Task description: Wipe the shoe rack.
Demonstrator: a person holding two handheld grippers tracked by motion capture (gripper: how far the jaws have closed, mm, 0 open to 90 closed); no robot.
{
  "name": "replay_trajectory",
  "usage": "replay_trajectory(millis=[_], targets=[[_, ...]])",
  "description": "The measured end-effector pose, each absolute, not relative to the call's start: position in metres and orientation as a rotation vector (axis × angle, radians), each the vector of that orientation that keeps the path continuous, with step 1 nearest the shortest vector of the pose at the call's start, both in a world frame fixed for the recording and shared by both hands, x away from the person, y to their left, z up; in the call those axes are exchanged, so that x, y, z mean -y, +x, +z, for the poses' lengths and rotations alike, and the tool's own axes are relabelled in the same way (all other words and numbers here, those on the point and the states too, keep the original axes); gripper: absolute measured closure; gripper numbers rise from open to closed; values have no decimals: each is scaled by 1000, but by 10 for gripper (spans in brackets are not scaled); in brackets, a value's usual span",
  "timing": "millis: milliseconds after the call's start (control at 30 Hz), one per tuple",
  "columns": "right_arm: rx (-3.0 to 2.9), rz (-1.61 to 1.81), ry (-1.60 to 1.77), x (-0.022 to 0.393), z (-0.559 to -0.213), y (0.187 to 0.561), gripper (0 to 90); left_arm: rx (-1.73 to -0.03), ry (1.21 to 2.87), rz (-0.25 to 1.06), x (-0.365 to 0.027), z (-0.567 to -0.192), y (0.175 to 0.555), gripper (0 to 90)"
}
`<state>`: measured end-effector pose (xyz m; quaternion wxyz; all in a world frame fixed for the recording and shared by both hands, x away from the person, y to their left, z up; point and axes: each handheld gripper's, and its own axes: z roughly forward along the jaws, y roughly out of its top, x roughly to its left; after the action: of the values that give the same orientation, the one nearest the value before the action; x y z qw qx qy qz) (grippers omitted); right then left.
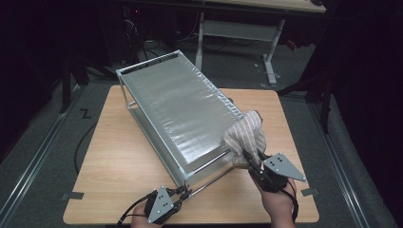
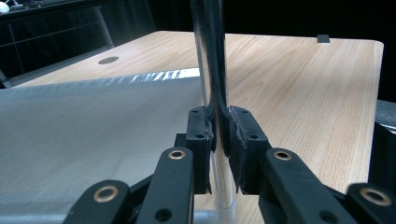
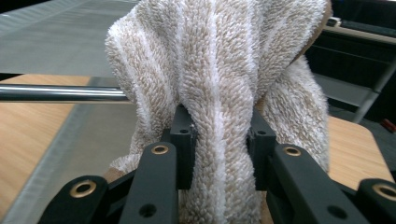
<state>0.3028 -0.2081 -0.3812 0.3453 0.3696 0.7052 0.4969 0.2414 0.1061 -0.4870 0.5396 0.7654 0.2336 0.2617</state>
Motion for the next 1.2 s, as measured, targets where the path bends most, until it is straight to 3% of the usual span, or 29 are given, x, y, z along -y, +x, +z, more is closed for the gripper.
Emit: replay_trajectory(millis=[833,1200], targets=[[-2064,1413,575,121,-379,238,709,-560,1818,625,-106,-487,243,788],[-2059,1407,579,123,-379,240,710,-558,1819,625,-105,-487,243,788]])
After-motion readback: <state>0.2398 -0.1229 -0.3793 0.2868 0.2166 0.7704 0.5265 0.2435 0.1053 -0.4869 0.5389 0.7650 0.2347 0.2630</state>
